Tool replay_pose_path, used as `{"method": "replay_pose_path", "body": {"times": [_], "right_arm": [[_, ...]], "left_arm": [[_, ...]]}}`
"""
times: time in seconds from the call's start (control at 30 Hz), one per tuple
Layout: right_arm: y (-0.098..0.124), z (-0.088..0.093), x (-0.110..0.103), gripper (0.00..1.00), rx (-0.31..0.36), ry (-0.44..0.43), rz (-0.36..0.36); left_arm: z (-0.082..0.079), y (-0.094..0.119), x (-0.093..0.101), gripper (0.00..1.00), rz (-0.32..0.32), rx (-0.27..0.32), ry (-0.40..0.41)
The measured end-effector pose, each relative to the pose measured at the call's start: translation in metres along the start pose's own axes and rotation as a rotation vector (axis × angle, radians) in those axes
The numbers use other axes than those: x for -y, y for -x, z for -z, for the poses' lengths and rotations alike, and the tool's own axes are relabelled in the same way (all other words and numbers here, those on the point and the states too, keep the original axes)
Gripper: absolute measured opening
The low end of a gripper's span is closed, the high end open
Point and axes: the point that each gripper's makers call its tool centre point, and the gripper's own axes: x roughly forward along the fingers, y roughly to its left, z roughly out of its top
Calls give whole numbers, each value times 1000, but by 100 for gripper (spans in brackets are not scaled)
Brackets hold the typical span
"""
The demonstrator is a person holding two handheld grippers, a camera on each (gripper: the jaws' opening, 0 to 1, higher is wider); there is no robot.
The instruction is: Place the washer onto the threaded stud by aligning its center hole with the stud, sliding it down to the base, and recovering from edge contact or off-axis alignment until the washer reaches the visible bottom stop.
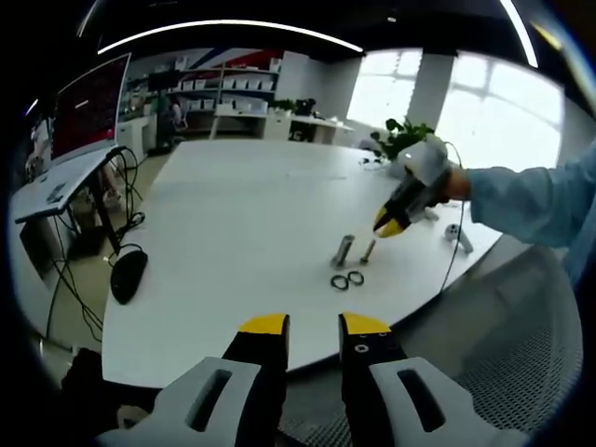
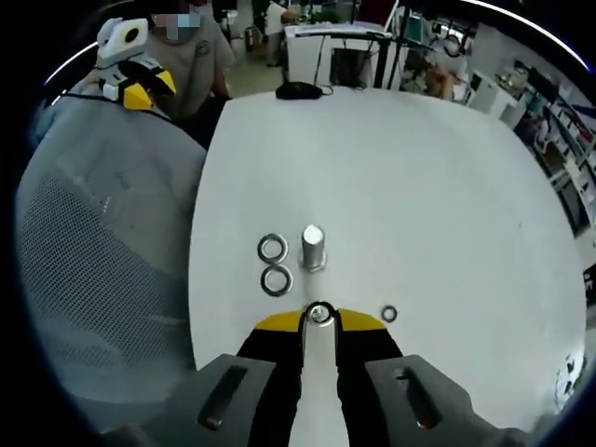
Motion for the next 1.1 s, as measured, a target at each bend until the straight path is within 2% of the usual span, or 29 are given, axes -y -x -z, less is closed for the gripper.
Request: {"method": "replay_pose_path", "body": {"times": [1.1], "right_arm": [[-27,10,-4,14,-123,89,-36]], "left_arm": [[0,0,0,18,0,5,5]]}}
